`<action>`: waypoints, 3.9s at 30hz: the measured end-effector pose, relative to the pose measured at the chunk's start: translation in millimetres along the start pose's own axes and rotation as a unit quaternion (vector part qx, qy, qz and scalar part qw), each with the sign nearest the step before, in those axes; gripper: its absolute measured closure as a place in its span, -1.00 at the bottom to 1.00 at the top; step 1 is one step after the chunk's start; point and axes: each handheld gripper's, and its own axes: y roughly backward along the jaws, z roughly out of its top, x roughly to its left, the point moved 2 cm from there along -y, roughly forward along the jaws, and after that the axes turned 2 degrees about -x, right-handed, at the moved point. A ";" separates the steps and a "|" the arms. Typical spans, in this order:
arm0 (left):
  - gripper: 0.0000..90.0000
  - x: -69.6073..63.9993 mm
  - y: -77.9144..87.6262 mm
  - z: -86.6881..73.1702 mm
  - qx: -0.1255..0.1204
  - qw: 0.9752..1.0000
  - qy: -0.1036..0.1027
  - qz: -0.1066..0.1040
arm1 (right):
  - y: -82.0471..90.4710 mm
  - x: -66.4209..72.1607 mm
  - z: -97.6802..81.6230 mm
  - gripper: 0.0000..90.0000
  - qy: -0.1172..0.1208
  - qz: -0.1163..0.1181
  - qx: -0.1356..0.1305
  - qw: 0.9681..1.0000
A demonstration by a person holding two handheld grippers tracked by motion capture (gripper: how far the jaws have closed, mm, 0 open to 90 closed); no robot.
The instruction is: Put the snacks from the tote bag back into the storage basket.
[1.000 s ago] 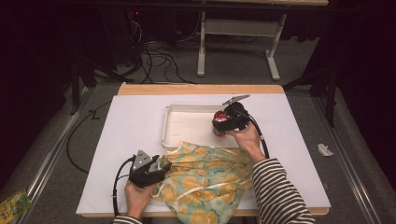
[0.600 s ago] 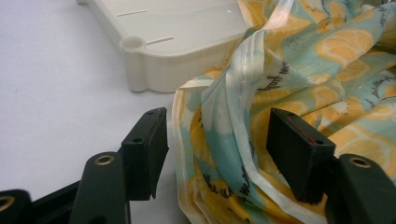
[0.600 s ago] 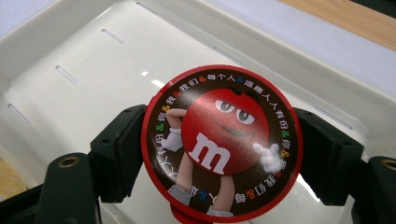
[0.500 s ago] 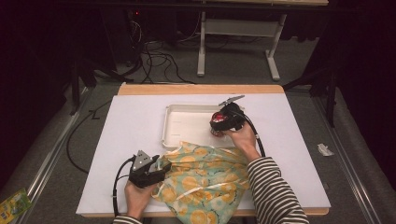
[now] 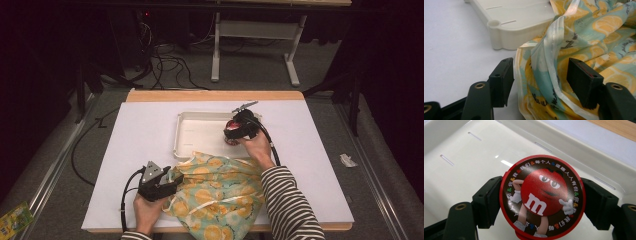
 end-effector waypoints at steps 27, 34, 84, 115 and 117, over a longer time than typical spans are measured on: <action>-0.13 -0.3 -0.1 0.0 0.000 1.000 -0.001 0.001 | -5.5 -0.1 1.7 -0.56 -0.016 0.002 -0.006 1.000; -0.13 -0.5 -0.2 0.0 0.000 1.000 -0.001 0.002 | -4.2 -1.6 -4.4 -0.54 -0.019 0.004 -0.004 1.000; -0.16 -2.1 10.7 5.0 -0.007 0.999 0.010 -0.030 | 61.8 -12.2 -34.4 -0.24 -0.025 0.034 -0.088 0.995; -0.15 -7.2 15.7 9.7 -0.009 0.999 0.003 -0.037 | 108.9 -13.4 -68.5 0.03 -0.033 0.048 -0.153 0.987; -0.15 -7.4 15.8 9.8 -0.009 0.999 0.003 -0.038 | 111.4 -13.5 -71.2 0.04 -0.033 0.049 -0.154 0.986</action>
